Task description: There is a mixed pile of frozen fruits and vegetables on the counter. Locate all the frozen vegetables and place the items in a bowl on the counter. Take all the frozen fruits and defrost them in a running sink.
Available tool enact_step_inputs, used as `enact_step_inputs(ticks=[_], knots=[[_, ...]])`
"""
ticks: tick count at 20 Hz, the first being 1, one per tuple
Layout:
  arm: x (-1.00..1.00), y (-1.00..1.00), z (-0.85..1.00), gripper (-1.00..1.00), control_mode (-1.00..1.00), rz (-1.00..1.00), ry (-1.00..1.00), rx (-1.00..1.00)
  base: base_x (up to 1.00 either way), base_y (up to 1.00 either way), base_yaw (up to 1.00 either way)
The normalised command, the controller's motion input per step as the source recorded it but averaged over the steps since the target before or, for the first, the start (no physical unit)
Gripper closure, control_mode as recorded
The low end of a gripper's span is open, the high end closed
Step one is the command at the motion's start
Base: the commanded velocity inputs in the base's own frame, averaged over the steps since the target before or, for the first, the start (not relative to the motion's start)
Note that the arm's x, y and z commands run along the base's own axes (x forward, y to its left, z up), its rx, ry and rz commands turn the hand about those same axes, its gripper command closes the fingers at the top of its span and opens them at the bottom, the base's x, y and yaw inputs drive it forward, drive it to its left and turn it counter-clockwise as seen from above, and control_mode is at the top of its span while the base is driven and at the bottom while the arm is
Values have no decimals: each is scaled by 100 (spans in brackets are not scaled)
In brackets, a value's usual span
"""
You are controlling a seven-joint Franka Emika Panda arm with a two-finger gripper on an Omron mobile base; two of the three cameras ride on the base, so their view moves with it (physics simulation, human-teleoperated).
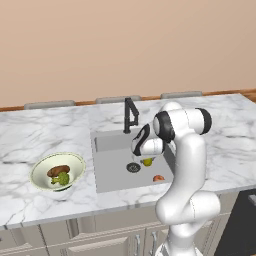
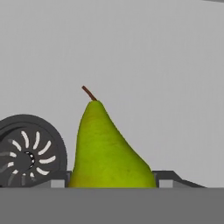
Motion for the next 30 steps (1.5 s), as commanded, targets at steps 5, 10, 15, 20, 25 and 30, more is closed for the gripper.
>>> enact_step_inputs(ticks=[5,10,15,20,25,30], knots=[[0,0,0,-100,-100,0,0,0,0,0,0],[0,0,0,-100,-100,0,0,0,0,0,0],[-14,0,6,-100,-100,0,0,0,0,0,0],[-50,-5,34,-100,-100,0,0,0,0,0,0],[-38,0,54,-100,-100,0,-3,0,0,0,0],[-27,-4,55,-100,-100,0,-1,0,0,0,0]])
